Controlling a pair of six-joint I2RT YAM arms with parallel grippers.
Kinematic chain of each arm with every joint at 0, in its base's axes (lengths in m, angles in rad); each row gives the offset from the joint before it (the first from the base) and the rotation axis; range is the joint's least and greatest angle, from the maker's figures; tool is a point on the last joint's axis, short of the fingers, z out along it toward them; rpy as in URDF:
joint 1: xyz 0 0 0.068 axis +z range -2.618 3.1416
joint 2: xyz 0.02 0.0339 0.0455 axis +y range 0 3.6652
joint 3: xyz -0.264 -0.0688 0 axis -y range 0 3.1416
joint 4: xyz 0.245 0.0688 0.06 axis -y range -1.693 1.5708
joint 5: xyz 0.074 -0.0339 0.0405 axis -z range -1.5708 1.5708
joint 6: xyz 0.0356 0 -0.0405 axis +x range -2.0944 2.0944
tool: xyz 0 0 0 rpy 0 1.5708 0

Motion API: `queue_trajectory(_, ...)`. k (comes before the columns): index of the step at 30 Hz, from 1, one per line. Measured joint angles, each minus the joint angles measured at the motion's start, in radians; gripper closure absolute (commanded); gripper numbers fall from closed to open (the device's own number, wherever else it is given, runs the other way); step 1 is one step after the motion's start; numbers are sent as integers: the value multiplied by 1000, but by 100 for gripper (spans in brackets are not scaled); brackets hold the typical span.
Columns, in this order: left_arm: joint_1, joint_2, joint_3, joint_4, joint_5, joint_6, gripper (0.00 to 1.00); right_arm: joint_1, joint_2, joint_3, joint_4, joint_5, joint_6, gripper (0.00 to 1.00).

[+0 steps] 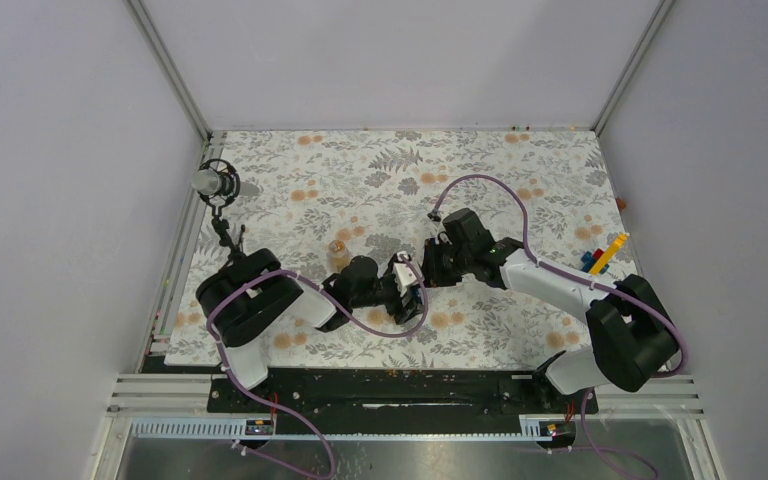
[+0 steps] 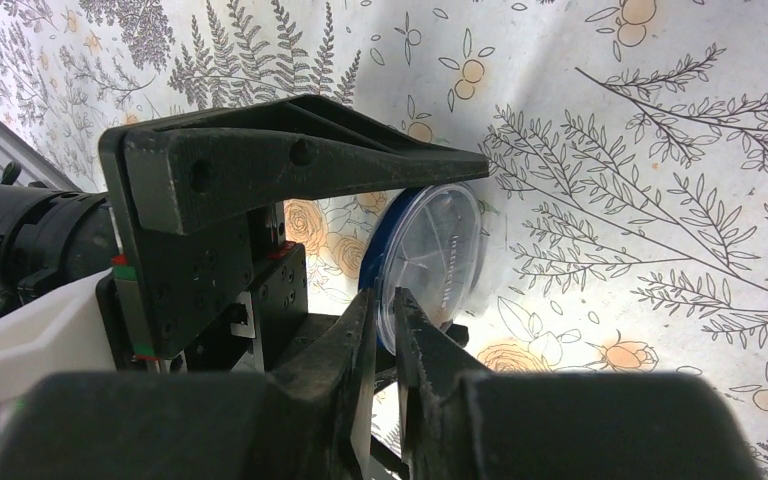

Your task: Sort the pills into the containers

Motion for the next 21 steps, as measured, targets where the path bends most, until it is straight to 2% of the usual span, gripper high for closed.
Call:
queue_trajectory(5,0,0,0,1,-6,-17,22,4,0,3,-2,10,-4,87)
queue_trajectory(9,0,0,0,3,-7,-22,23,5,0,5,-4,12,-8,87)
queue_trajectory(11,0,0,0,3,-7,-22,35,5,0,6,-5,13,-10,87)
queue_trajectory(14,0,0,-3,6,-6,-17,60,6,0,10,-11,19,-16,87)
queue_trajectory(17,0,0,-8,14,-6,-14,74,19,0,19,-27,42,-23,86)
queue_trajectory(21,0,0,-27,45,-7,-7,85,57,0,36,-52,106,-26,85)
